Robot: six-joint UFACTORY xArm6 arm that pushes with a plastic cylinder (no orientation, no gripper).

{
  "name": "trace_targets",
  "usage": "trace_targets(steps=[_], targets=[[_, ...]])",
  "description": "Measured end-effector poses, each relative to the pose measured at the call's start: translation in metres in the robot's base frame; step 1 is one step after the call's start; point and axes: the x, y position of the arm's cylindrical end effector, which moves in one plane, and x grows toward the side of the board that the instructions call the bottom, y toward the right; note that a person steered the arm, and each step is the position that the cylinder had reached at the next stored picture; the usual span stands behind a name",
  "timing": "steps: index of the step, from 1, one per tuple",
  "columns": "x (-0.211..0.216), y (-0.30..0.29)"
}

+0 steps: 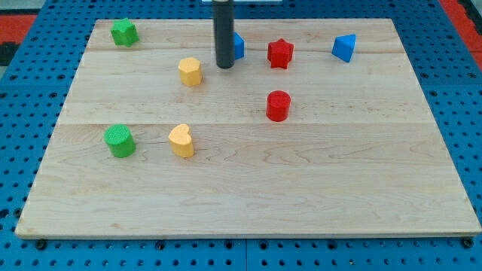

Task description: Push the blue cube towards top center of the board

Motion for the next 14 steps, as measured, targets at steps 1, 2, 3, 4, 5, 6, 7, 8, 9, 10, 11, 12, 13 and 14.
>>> trace_targets(steps=[1,2,3,4,5,6,7,8,9,10,11,12,13,14], targets=[[-0.017,-0.018],[-0.043,-0.006],[-0.06,-0.001],[-0.027,-0.01],[0.001,-0.007],[-0.005,0.001],[-0.025,0.002],[-0.038,0.002],[-0.053,0.002],[-0.038,-0.018],[0.004,-0.009],[0.018,0.02],[0.01,0.046],[-0.006,0.064]])
